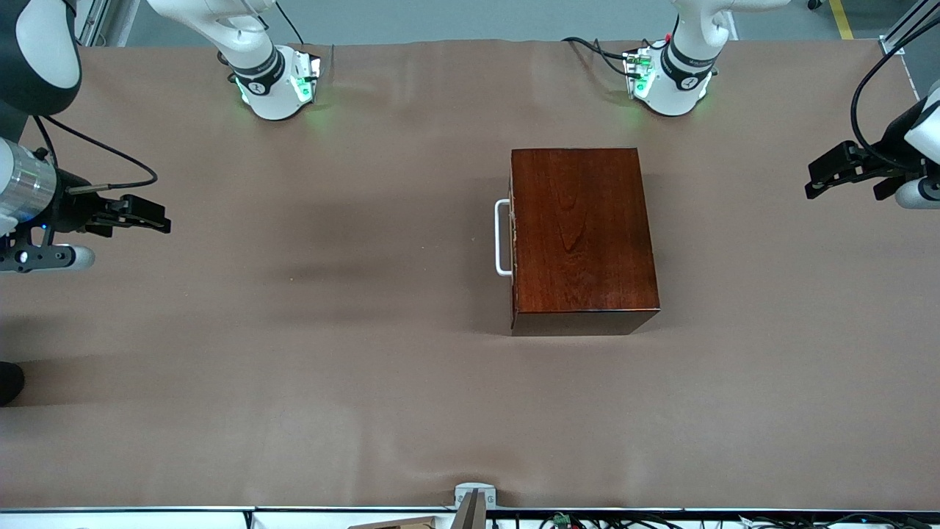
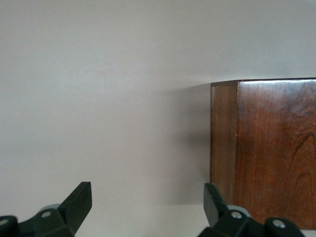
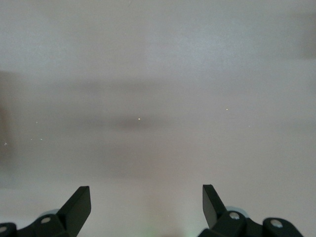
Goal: Open drawer, take yellow block, close drawer
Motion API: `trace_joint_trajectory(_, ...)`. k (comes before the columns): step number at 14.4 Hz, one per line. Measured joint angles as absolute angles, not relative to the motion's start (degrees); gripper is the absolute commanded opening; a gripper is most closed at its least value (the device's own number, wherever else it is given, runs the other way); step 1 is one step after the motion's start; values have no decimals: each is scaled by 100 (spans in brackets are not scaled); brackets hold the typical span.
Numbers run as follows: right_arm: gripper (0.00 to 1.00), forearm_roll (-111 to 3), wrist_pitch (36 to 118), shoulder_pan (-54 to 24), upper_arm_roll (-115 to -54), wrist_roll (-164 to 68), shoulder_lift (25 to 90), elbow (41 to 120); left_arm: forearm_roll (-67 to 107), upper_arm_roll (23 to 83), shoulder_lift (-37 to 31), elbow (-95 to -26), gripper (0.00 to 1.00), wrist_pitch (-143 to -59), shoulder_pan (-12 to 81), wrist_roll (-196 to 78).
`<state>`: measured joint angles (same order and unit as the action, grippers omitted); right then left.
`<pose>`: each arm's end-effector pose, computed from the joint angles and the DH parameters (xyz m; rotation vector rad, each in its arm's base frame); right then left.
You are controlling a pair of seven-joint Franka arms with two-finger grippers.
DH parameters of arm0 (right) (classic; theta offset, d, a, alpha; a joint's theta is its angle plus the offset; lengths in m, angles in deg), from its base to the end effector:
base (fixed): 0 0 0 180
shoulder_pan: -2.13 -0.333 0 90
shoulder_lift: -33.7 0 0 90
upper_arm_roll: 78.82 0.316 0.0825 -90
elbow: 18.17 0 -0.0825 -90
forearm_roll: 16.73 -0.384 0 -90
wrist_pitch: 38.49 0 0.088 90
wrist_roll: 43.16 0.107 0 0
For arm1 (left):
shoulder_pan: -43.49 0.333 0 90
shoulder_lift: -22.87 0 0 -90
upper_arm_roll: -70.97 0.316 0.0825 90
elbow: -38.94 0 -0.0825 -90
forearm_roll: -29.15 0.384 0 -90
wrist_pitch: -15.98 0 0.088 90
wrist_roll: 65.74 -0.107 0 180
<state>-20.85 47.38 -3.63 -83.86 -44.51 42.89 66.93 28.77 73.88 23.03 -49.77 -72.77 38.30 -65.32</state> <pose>0.5921 0.0195 0.5671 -3.0742 -0.0556 0.2249 0.5513 -0.0226 0.6347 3.1343 -0.0511 0.0052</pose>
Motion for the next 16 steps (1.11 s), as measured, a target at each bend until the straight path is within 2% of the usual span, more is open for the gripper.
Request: trace_joint_trajectory(16, 100, -2080, 4979, -161, -8481, -4450, 4327, 6403, 2877, 7336, 2283, -4983, 100, -7288, 3820, -6532)
